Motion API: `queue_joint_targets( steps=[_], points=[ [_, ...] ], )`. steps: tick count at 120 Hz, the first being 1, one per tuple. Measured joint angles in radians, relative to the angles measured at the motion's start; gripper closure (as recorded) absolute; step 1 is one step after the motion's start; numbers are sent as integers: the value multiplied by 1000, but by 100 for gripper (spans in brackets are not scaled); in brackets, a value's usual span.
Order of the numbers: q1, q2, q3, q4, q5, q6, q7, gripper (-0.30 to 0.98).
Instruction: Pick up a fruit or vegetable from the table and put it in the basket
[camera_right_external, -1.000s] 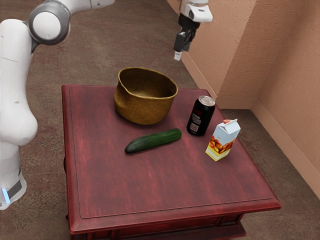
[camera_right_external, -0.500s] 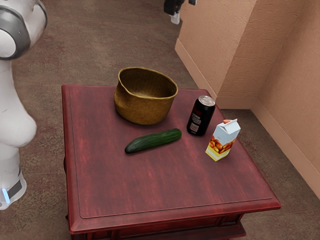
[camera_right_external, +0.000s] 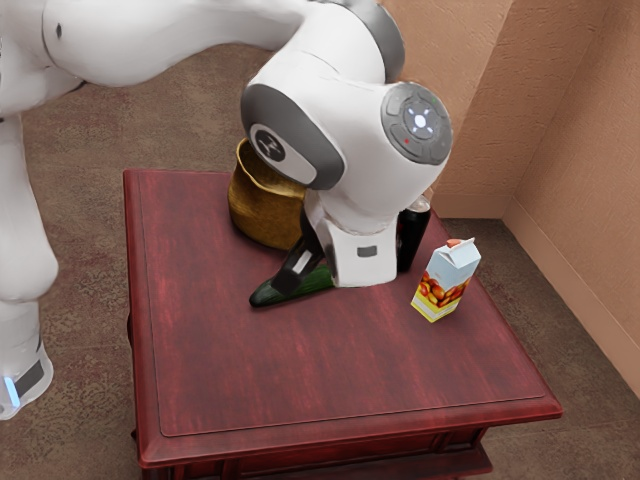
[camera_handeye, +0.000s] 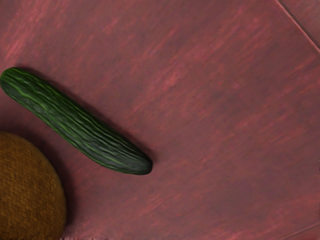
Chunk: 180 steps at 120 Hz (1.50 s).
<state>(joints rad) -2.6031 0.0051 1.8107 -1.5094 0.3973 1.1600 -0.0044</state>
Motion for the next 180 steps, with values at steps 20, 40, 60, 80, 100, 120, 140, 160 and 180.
queue_joint_targets(
  steps=[20, 40, 60, 80, 100, 120, 140, 160, 180],
  points=[
    [-12, -9, 0, -49, 10, 44, -174, 0],
    [14, -40, 0, -158, 147, 189, -279, 0],
    [393, -221, 22, -167, 239, 303, -346, 0],
    [334, -247, 49, -156, 342, 281, -400, 0],
    [324, -239, 87, -152, 344, 257, -439, 0],
    [627, -92, -57, -160, 166, 316, -441, 0],
    [790, -112, -164, -161, -35, 397, -405, 0],
    [697, -103, -172, -165, -73, 439, -384, 0],
    [701, 6, -175, -248, -57, 459, -383, 0]
  ],
)
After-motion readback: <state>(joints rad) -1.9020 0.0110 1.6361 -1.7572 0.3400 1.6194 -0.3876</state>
